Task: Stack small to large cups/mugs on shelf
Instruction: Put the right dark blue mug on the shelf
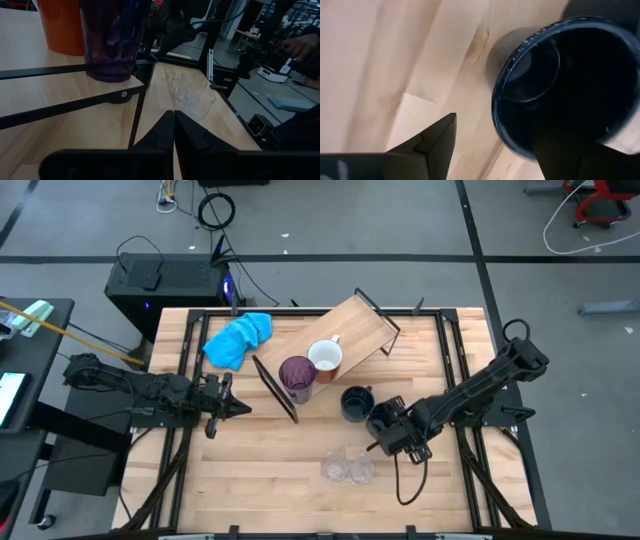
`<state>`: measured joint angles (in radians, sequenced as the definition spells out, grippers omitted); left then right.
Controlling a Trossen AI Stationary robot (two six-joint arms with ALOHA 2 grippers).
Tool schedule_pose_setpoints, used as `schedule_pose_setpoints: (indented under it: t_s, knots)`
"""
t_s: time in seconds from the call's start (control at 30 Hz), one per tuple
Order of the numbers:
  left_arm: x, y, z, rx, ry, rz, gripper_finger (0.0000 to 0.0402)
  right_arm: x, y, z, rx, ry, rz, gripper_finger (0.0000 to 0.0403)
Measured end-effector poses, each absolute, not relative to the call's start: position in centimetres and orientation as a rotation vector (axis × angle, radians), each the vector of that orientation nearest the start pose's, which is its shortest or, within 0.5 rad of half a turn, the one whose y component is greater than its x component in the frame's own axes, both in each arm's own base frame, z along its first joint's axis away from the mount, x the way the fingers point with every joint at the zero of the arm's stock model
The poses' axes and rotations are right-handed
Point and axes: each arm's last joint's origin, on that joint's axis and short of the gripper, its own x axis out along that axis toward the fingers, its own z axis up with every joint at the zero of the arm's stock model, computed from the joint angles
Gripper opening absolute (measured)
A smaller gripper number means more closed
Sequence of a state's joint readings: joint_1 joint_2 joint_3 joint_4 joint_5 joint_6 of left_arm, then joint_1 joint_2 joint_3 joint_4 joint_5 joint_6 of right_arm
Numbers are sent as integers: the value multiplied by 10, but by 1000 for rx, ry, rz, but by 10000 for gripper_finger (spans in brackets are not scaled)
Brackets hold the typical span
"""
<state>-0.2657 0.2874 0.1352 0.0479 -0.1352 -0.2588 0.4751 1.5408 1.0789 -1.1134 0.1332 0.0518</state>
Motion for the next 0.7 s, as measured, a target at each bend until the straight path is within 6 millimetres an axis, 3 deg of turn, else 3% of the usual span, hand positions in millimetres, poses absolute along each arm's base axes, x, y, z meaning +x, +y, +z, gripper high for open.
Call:
schedule_pose_setpoints:
  t_s: [0.27, 0.7]
  knots:
    - [111, -26, 190, -235, 118, -116, 21, 230, 112, 196, -534, 1466, 256, 211]
    - [111, -26, 190, -230, 118, -117, 13, 229, 111, 194, -548, 1468, 273, 56]
